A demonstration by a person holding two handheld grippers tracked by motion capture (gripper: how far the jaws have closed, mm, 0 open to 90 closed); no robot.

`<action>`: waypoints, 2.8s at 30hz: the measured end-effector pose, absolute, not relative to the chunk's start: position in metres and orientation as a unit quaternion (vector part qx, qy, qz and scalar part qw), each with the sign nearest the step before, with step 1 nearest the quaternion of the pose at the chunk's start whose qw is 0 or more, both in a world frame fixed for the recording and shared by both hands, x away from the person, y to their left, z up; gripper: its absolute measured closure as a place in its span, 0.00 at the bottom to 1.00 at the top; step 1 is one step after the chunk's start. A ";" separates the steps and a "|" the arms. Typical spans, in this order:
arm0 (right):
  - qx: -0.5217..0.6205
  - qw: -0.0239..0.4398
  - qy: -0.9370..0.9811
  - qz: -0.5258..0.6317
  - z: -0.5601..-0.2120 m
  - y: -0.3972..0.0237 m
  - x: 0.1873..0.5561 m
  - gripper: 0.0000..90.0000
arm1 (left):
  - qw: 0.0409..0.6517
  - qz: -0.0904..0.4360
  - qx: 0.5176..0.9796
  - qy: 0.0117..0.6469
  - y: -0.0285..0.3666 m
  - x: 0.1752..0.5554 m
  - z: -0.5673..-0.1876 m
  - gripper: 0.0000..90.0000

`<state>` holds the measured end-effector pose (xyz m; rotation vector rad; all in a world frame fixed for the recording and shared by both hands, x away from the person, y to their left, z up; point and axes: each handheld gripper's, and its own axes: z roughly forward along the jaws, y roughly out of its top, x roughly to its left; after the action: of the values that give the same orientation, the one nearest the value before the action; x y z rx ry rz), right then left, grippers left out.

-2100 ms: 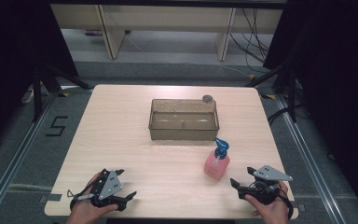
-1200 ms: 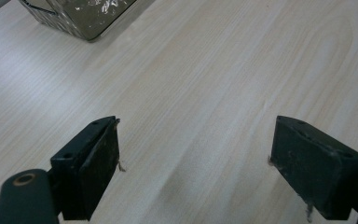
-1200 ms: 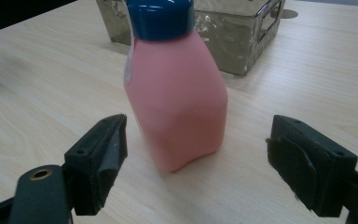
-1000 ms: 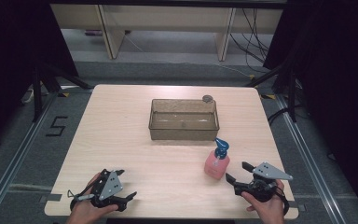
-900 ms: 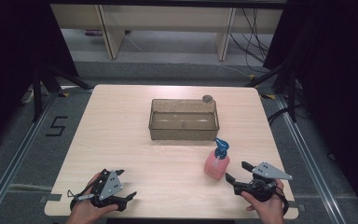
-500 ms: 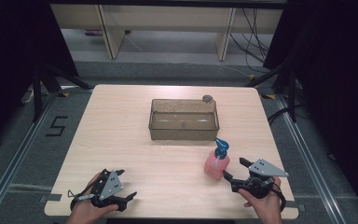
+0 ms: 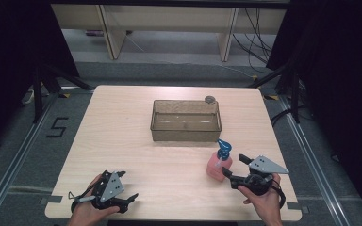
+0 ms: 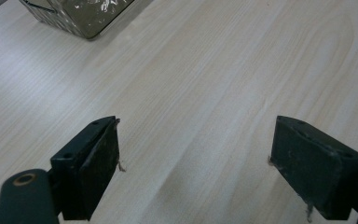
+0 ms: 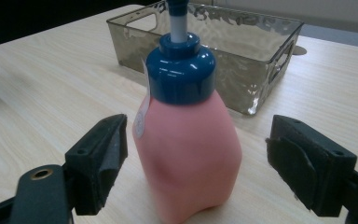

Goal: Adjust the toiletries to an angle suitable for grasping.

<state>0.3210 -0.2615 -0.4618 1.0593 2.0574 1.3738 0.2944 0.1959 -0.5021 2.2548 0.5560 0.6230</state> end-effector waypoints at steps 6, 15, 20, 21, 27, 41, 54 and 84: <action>0.376 0.233 0.747 0.496 -0.460 -0.260 0.324 0.24 | 0.359 0.242 0.875 0.216 0.196 0.294 -0.502 0.17; 0.374 0.226 0.750 0.496 -0.457 -0.254 0.326 0.24 | 0.360 0.247 0.873 0.216 0.196 0.294 -0.502 0.17; 0.365 0.230 0.753 0.498 -0.457 -0.251 0.330 0.25 | 0.360 0.242 0.875 0.216 0.196 0.294 -0.502 0.17; 0.374 0.223 0.752 0.494 -0.456 -0.249 0.328 0.25 | 0.360 0.241 0.875 0.216 0.196 0.294 -0.502 0.17; 0.371 0.222 0.753 0.496 -0.456 -0.245 0.332 0.27 | 0.360 0.244 0.874 0.216 0.196 0.295 -0.503 0.17; 0.369 0.214 0.741 0.519 -0.457 -0.241 0.342 0.34 | 0.365 0.238 0.871 0.225 0.195 0.295 -0.504 0.17; 0.357 0.219 0.748 0.515 -0.457 -0.240 0.347 0.39 | 0.366 0.240 0.870 0.225 0.196 0.295 -0.503 0.17; 0.345 0.218 0.748 0.524 -0.459 -0.237 0.354 0.47 | 0.358 0.240 0.874 0.224 0.195 0.299 -0.504 0.17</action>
<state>0.3544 -0.2367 -0.4586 0.9545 2.0703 1.4513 0.2992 0.1946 -0.5041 2.2549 0.5775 0.6193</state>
